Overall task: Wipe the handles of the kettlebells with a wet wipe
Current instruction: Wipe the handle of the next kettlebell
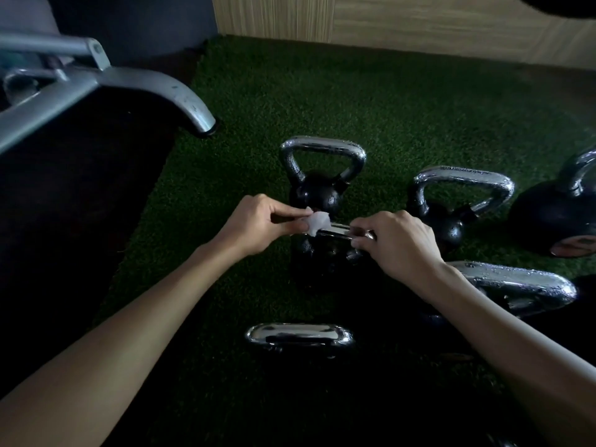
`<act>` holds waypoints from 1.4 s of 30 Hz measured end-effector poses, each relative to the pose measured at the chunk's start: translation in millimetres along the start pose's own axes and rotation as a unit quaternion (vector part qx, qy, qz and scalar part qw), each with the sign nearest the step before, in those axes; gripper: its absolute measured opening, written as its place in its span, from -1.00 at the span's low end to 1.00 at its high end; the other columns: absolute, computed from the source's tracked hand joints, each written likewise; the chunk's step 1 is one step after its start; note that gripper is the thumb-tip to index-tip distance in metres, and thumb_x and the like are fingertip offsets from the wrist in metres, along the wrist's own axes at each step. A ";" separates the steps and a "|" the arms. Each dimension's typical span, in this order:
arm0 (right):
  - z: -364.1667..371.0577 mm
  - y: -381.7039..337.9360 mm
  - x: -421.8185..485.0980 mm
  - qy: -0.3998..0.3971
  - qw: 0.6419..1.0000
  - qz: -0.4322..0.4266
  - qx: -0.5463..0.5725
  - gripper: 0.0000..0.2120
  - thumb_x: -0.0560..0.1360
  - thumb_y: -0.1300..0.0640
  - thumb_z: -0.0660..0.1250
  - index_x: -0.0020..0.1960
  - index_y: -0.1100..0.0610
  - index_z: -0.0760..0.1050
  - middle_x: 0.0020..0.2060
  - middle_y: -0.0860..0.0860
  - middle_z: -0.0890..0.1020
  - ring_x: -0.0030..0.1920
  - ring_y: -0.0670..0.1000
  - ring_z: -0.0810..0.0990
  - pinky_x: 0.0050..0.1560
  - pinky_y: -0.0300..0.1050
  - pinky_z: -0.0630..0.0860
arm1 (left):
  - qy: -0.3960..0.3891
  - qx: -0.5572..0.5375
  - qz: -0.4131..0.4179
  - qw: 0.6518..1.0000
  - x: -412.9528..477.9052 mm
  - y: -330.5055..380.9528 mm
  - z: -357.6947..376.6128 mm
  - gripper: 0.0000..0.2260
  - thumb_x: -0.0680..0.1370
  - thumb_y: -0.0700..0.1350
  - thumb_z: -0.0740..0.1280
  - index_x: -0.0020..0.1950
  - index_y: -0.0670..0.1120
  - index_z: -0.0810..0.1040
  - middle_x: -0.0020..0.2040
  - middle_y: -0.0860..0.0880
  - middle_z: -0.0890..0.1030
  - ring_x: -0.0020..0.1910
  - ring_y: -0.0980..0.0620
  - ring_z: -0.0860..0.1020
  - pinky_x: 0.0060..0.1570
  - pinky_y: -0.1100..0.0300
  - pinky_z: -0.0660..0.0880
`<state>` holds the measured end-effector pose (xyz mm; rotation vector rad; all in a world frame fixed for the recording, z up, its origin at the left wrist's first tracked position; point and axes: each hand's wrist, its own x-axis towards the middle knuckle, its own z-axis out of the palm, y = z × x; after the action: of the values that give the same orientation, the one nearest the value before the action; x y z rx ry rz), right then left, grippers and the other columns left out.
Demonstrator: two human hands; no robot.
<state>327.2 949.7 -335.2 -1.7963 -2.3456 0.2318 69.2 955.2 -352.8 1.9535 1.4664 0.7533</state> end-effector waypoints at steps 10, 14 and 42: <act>-3.0 5.8 -11.9 -0.006 1.000 0.004 0.004 -0.80 0.57 -0.06 0.40 0.19 -0.21 0.61 -0.05 0.01 0.71 0.03 0.16 0.66 -0.15 -0.08 0.36 | 0.077 -0.120 0.027 0.989 -19.5 -10.3 32.4 -0.68 0.51 -0.04 0.53 0.23 -0.10 0.69 0.18 0.08 0.69 0.20 0.17 0.65 0.26 0.20 0.55; -0.1 3.5 -10.5 -0.010 1.000 0.019 0.014 -0.82 0.56 -0.06 0.40 0.16 -0.17 0.62 -0.06 0.00 0.71 0.02 0.16 0.66 -0.15 -0.07 0.38 | 0.082 -0.129 -0.035 0.988 -24.4 -33.5 38.6 -0.63 0.46 0.02 0.52 0.22 -0.09 0.70 0.09 0.05 0.73 0.08 0.13 0.70 0.20 0.04 0.62; 15.6 1.6 -1.8 -0.103 0.945 0.086 0.297 -0.57 0.39 0.04 0.61 0.23 -0.14 0.66 -0.14 0.04 0.72 -0.16 -0.11 0.59 0.01 -0.12 0.53 | 0.200 -0.220 -0.165 0.940 17.7 -10.8 51.9 -0.73 0.46 0.09 0.55 0.12 0.04 0.75 -0.08 0.14 0.75 -0.17 0.21 0.67 -0.07 0.23 0.61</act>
<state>325.5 948.2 -350.8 -1.7120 -1.9238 1.0708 104.3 969.1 -394.0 1.2247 1.6245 1.2448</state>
